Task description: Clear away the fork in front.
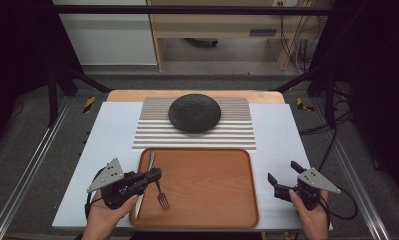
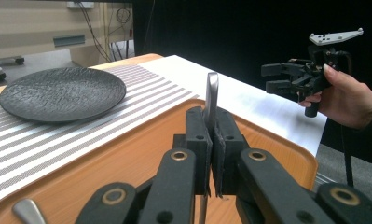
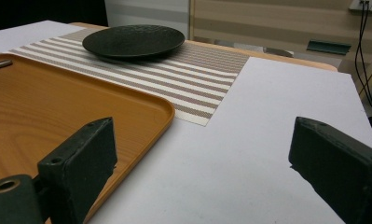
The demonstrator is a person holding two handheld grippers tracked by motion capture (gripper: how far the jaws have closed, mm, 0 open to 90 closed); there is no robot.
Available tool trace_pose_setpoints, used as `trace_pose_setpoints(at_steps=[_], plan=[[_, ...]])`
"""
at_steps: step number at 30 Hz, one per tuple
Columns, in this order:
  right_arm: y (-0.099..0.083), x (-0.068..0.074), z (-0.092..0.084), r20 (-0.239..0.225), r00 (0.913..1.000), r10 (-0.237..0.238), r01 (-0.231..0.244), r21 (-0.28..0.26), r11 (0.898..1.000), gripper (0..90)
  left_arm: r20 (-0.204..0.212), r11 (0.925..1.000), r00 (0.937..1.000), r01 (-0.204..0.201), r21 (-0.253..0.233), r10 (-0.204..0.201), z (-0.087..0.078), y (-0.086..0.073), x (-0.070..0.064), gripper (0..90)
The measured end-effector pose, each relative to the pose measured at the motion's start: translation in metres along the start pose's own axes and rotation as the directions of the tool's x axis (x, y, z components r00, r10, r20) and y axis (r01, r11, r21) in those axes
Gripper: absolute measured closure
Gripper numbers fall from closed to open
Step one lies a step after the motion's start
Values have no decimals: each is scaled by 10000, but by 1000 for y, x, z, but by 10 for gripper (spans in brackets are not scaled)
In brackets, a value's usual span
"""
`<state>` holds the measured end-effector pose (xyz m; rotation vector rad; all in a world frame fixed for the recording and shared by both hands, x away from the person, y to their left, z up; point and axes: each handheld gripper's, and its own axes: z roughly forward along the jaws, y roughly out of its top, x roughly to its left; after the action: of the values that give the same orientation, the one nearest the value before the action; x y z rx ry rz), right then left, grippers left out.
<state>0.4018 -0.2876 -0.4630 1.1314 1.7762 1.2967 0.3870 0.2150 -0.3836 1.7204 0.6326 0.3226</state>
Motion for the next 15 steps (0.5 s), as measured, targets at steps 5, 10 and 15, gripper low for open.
trace_pose_setpoints(at_steps=[5,10,15], plan=[[0,0,0,2,10000,26,-26,21,10000,76,-13,9998,10000,-16,188,16,-6,0,1,867],[-1,0,1,-33,10000,49,-49,35,10000,75,-56,9984,9998,171,530,-169,-7,-4,7,867],[0,2,1,-46,10000,15,-15,72,10000,74,41,9969,9976,690,383,-692,-4,-9,26,860]])
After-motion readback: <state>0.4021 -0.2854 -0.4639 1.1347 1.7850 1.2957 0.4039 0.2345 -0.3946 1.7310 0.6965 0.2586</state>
